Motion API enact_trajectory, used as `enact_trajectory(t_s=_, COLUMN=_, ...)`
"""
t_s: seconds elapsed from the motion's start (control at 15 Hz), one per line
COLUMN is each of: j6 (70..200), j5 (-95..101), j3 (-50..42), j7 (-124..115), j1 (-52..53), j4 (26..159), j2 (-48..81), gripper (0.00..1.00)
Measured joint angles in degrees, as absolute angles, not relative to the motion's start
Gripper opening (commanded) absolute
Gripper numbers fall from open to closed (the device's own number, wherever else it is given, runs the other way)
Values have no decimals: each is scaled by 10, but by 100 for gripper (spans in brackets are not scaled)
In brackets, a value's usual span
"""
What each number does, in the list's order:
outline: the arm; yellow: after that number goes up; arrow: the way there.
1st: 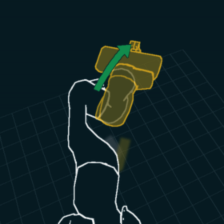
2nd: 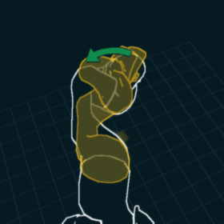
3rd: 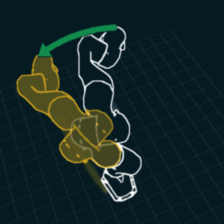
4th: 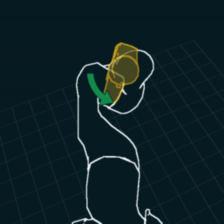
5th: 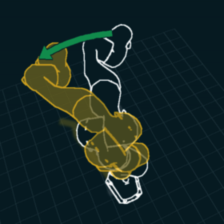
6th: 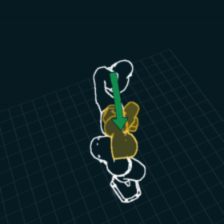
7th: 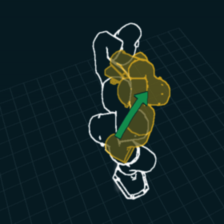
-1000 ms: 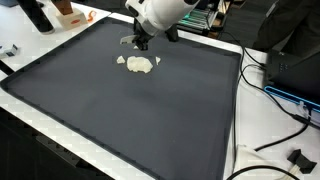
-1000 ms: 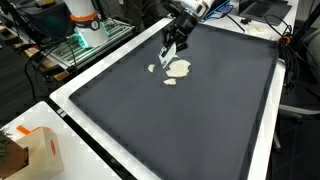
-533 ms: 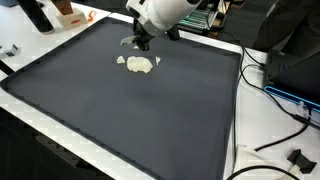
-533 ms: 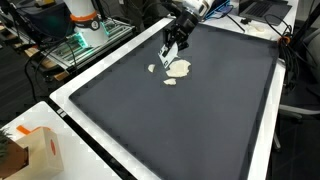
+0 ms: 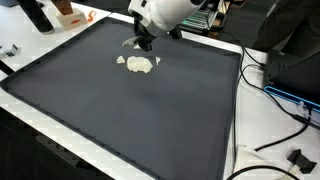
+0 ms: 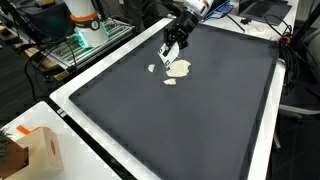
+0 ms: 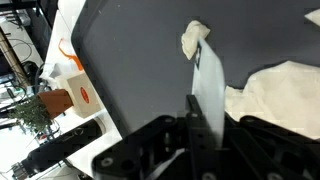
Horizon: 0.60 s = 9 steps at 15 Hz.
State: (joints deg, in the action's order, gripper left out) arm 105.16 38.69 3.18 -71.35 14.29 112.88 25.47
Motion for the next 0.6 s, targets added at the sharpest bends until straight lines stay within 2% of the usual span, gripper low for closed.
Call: enact_trajectory(t_s=0.6, j6=1054, j5=387, j3=36, j7=-657, j1=151, j4=1130, j2=258, gripper=1)
